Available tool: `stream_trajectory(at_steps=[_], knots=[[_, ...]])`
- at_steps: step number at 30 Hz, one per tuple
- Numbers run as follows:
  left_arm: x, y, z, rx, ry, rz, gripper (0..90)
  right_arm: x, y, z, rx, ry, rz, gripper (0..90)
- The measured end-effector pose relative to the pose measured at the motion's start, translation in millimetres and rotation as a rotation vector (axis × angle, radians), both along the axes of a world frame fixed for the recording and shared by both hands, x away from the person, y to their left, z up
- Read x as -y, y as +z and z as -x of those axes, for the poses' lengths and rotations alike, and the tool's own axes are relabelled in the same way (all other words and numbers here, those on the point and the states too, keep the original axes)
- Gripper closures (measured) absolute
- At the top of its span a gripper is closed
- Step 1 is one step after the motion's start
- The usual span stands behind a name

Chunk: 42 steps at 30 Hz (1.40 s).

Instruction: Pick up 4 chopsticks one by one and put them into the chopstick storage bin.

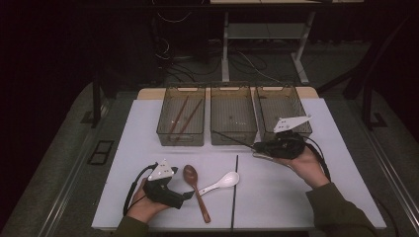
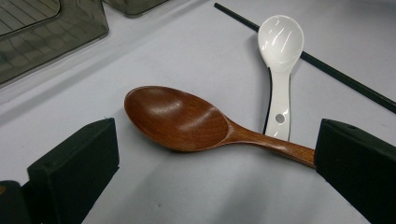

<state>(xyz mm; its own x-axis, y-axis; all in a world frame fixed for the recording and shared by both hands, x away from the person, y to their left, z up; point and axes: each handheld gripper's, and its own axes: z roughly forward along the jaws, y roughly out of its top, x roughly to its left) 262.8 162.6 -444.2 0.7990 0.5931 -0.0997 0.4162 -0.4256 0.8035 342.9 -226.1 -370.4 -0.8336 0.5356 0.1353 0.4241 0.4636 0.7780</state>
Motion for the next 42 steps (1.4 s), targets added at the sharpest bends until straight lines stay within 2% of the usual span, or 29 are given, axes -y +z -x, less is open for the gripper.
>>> stream_trajectory(at_steps=[9, 20, 27, 30, 31, 42], knots=[[0.7, 0.4, 0.2, 0.002, -0.006, 0.005, 0.0, -23.3, 10.2, -16.3, 0.028, 0.012, 0.008, 85.4], [0.8, 0.1, -0.2, -0.002, -0.005, 0.011, 0.0, -48.1, 19.2, -40.6, 0.025, -0.009, 0.004, 85.4], [1.4, 0.9, 0.3, 0.002, -0.008, 0.016, 0.0, -74.7, 21.2, -61.1, 0.015, -0.032, 0.019, 85.4], [1.8, 1.4, 0.3, 0.001, -0.018, 0.004, 0.0, -87.4, 20.1, -70.6, 0.004, -0.041, 0.027, 85.4], [2.8, 1.0, 0.6, -0.001, -0.011, 0.017, 0.0, -92.0, 19.7, -73.4, 0.001, -0.047, 0.027, 85.4], [3.2, 2.3, 1.3, 0.007, -0.018, 0.026, 0.0, -147.6, 12.5, -104.2, -0.023, -0.063, 0.076, 85.4]])
